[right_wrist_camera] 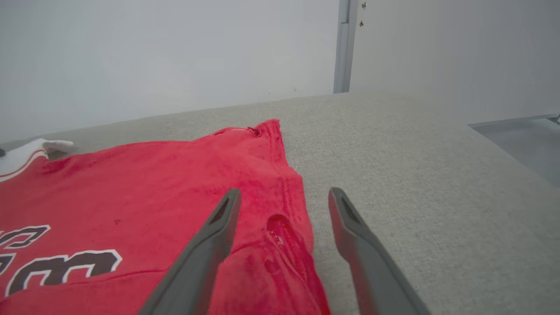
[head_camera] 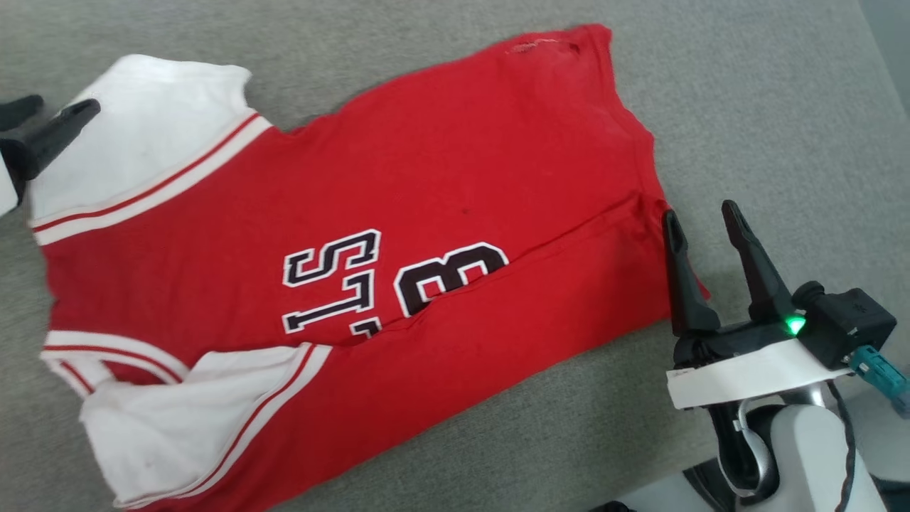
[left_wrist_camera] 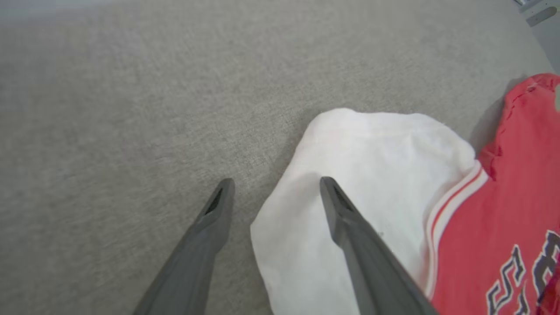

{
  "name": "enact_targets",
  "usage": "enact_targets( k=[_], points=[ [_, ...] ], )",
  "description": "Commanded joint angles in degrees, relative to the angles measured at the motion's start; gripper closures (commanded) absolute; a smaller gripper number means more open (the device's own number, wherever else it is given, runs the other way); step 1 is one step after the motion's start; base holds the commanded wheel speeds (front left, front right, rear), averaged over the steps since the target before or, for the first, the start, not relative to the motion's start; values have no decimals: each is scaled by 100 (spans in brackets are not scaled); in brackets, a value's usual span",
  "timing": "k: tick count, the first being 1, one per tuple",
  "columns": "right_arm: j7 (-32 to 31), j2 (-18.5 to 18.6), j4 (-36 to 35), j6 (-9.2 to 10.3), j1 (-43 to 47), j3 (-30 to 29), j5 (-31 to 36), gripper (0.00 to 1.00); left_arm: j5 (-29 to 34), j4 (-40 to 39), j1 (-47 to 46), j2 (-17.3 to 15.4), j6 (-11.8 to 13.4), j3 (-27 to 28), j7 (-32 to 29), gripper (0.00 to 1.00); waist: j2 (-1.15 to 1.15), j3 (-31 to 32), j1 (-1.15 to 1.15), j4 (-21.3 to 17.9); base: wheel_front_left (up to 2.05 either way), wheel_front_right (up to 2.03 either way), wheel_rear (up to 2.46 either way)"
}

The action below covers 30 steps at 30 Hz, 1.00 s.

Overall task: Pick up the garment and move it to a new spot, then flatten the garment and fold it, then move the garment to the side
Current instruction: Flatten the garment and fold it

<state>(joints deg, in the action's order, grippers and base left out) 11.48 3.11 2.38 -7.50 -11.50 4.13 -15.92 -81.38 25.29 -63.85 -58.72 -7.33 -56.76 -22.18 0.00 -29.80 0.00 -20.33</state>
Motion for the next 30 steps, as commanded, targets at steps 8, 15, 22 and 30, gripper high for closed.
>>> enact_targets(
  k=[8,15,22,30],
  points=[
    [116,-25,253,1,-275,136,-78,0,-432,1,-331,45,-18,-236,-1322,59,0,-207,0,-127,0,0,0],
    [-783,189,302,2,-1138,305,317,0,-402,-114,-434,87,-18,-202,-1141,100,0,-233,0,26,0,0,0],
    [-2337,889,902,2,-2495,409,48,0,-258,-320,-565,401,-18,-291,-809,100,0,-318,0,394,0,0,0],
    [-3892,1253,1869,2,-3534,489,-732,0,-222,-463,-697,610,-18,-436,-675,100,0,-434,0,758,0,0,0]
  ],
)
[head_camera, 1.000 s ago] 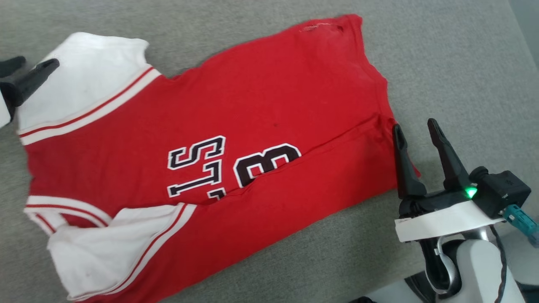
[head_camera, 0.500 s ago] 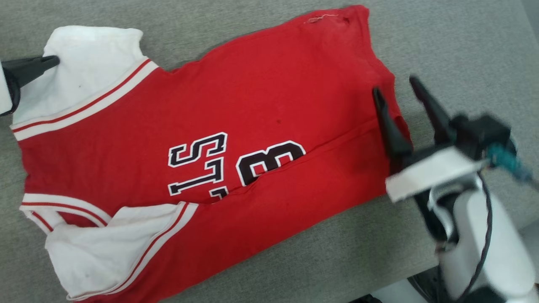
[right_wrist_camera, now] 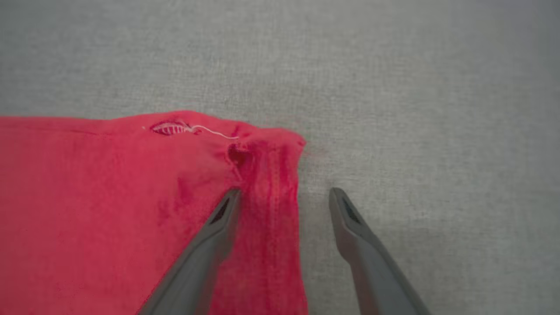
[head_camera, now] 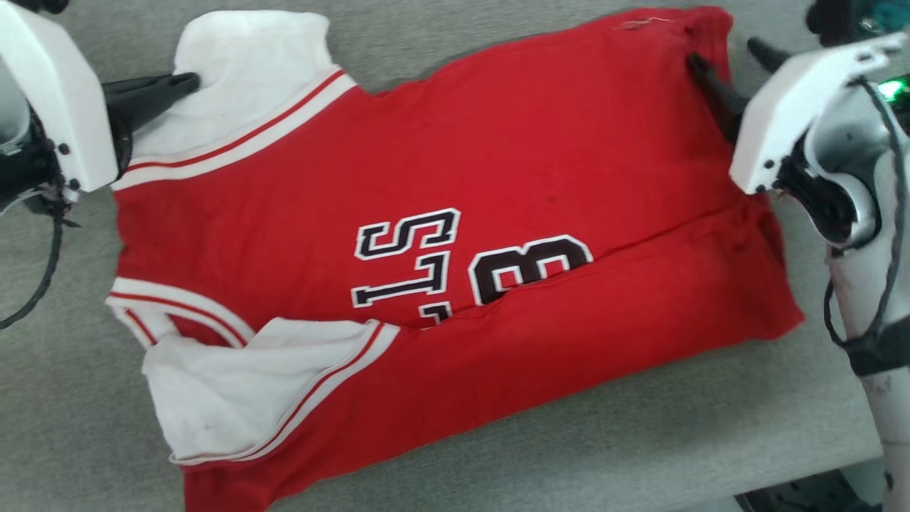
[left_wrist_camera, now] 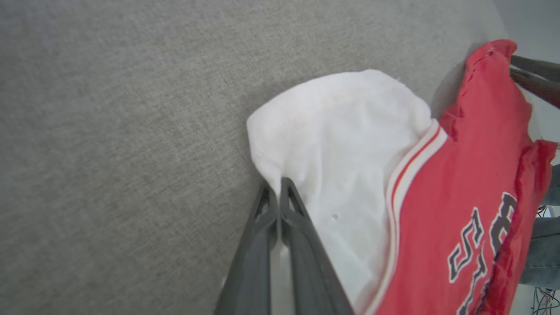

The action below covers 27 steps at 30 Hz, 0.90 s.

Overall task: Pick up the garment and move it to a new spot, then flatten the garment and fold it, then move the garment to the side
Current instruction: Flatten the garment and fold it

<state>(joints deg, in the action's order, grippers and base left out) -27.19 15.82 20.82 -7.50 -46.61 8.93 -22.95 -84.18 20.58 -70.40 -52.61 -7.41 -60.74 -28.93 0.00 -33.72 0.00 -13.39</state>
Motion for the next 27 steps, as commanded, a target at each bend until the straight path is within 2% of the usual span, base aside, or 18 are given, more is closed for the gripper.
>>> enact_targets(
  k=[1,7,8,9,10,11,20,27],
  points=[
    [-279,10,114,2,-130,127,-156,0,60,-23,-60,25,-10,-64,-1,100,0,-60,0,105,0,0,0],
    [-1212,178,530,2,-544,342,-568,0,43,-170,-159,159,-10,-223,70,100,0,-139,0,292,0,0,0],
    [-1261,192,532,2,-580,391,-608,47,25,-180,-173,195,-10,-236,107,100,0,-138,0,321,0,0,0],
    [-1269,214,524,1,-594,404,-643,61,6,-198,-178,229,-10,-253,140,100,0,-128,0,349,0,0,0],
    [-1220,239,500,1,-598,406,-683,96,-2,-225,-189,248,-10,-267,190,100,0,-115,0,373,0,0,0],
    [-1138,280,467,1,-598,397,-696,100,-12,-250,-191,262,-10,-277,250,100,0,-99,0,396,0,0,0],
    [-549,810,-72,2,-30,248,-814,100,-227,-966,115,286,-10,-200,1292,100,0,500,0,749,0,0,0],
    [-599,1269,-1164,2,1378,-123,-958,100,-132,-2322,1083,-293,-11,-424,2449,100,0,1078,0,1068,0,0,0]
  ],
)
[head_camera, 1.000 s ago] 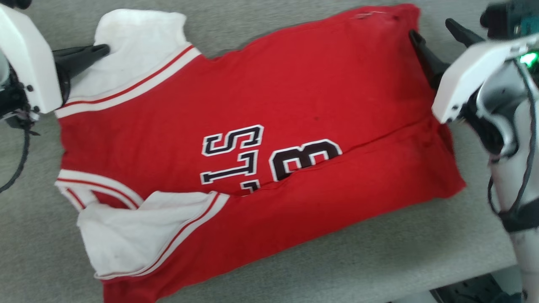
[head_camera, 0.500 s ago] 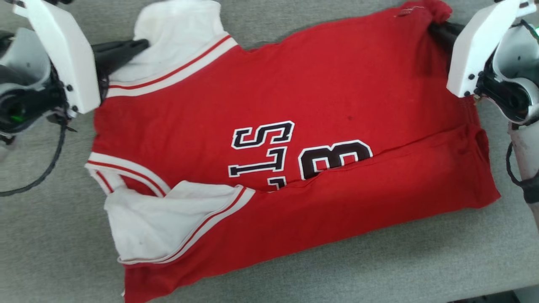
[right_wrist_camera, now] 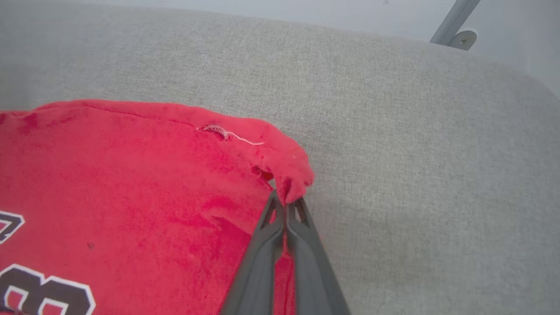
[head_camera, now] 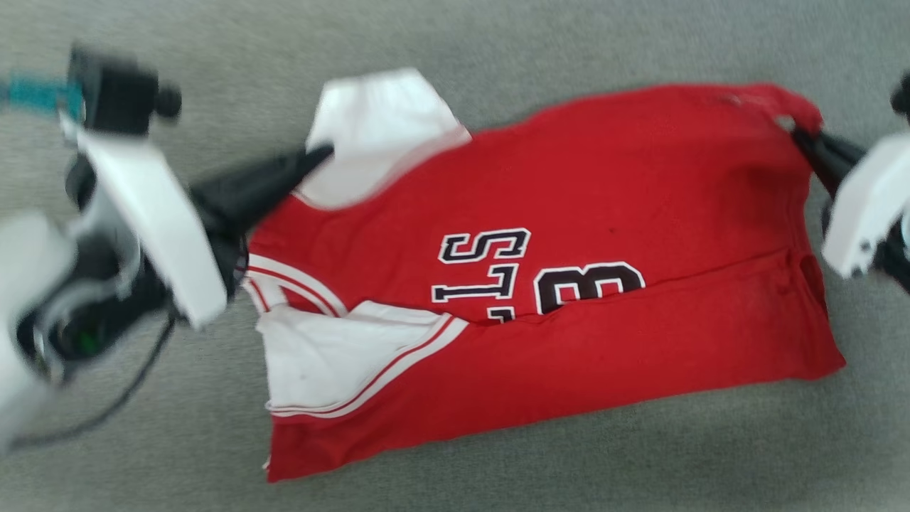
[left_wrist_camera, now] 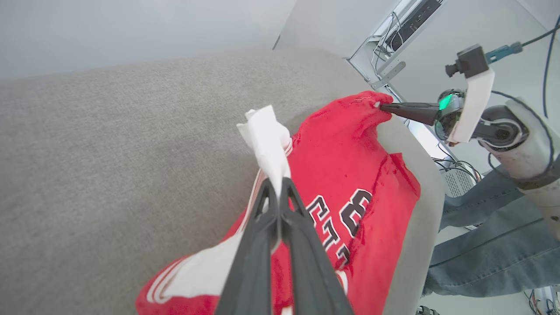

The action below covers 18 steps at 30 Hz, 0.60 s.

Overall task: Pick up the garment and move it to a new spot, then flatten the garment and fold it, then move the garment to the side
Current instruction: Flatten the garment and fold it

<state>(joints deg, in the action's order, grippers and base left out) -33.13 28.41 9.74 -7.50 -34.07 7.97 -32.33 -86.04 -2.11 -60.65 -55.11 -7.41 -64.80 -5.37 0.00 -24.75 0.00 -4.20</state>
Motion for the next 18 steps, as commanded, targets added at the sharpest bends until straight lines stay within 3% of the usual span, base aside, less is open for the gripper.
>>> enact_targets(
  k=[1,9,18],
  points=[
    [-12,41,-221,2,342,-92,-19,100,57,-213,272,-142,-11,-53,293,100,0,232,0,174,0,0,0],
    [-172,-30,-1299,2,2004,-840,79,100,167,-1026,1603,-684,-11,-426,1748,100,0,461,0,345,0,0,0],
    [-83,-374,-1559,2,2994,-1446,9,100,197,-675,2624,-350,-11,-573,2048,100,0,433,0,438,0,0,0]
  ],
)
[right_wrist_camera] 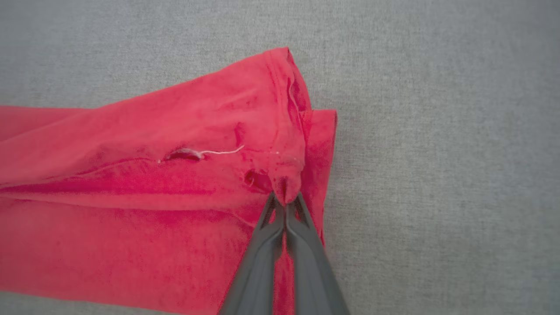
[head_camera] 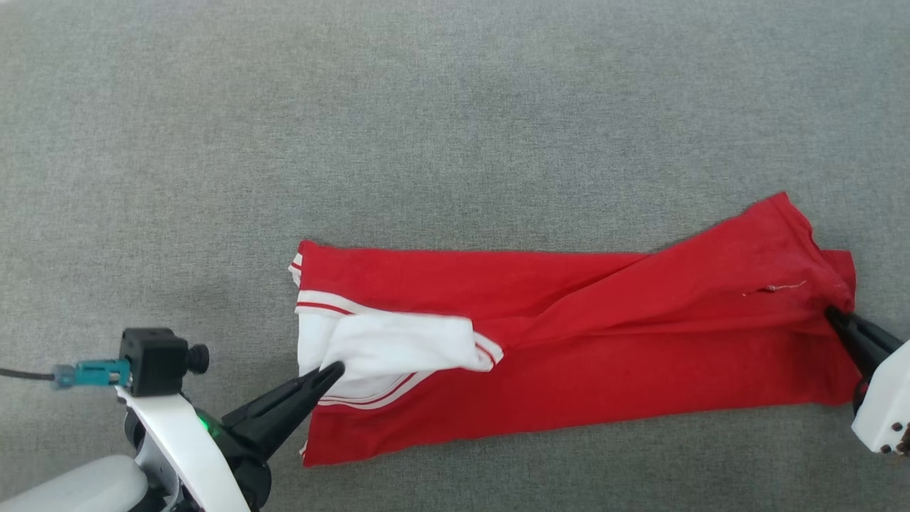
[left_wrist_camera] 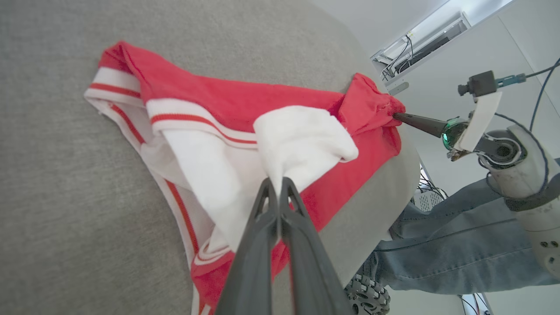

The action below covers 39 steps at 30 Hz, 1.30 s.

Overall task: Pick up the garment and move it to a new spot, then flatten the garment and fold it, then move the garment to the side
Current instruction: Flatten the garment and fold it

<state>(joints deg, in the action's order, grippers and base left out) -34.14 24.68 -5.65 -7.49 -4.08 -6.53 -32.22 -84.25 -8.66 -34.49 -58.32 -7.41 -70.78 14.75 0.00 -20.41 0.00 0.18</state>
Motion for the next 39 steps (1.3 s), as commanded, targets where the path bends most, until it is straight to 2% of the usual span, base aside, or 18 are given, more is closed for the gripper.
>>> enact_targets(
  k=[1,7,8,10,11,12,13,14,16,20,25,27,31,35,37,39],
  points=[
    [57,-24,37,0,21,-16,14,100,98,86,73,2,-11,14,43,100,0,-12,0,5,0,0,0],
    [357,-148,486,1,-209,134,141,100,395,715,198,428,-11,83,51,100,0,-55,0,-2,0,0,0],
    [402,-163,552,0,-232,166,161,91,481,808,204,509,-11,125,50,100,0,-57,0,-2,0,0,0],
    [483,-166,674,0,-267,174,163,53,620,991,233,659,-11,218,48,69,0,-57,0,0,0,0,0],
    [496,-176,714,1,-280,146,146,9,702,1052,258,722,-11,292,49,59,0,-53,0,-1,0,0,0],
    [497,-199,712,1,-286,124,84,0,761,1095,310,785,-11,398,49,52,0,-44,0,3,0,0,0],
    [494,-229,692,1,-287,61,34,0,822,1112,374,841,-11,505,49,27,0,-29,0,9,0,0,0],
    [465,-244,662,1,-266,-13,-15,0,859,1098,451,905,-11,627,49,14,0,-8,0,25,0,0,0],
    [380,-231,592,1,-179,-144,-76,0,937,1073,620,998,-11,940,49,0,0,40,0,74,0,0,0],
    [305,-286,626,1,-161,-382,-111,0,1303,1210,1157,1235,-11,1619,48,0,0,158,0,218,0,0,0],
    [300,-432,1135,0,-280,-561,-95,0,1808,1524,1826,1810,-10,2609,48,0,0,328,0,508,0,0,0],
    [266,-468,1388,0,-324,-604,-111,0,2143,1720,2068,2173,-5,3110,49,0,0,391,0,632,0,0,0],
    [154,-478,1810,0,-358,-652,-111,0,3180,2036,2459,2791,-5,4125,49,0,0,497,0,822,0,0,0],
    [-38,-477,2122,-1,-403,-637,-187,0,4417,2135,2734,3354,-5,4886,49,0,0,585,0,942,0,0,0],
    [-107,-476,2231,-1,-415,-638,-205,0,4946,2045,2842,3536,-5,5235,49,0,0,613,0,983,0,0,0],
    [-144,-480,2281,-1,-422,-646,-202,0,5152,1991,2895,3651,-4,5400,49,0,0,626,0,1001,0,0,0]
  ],
)
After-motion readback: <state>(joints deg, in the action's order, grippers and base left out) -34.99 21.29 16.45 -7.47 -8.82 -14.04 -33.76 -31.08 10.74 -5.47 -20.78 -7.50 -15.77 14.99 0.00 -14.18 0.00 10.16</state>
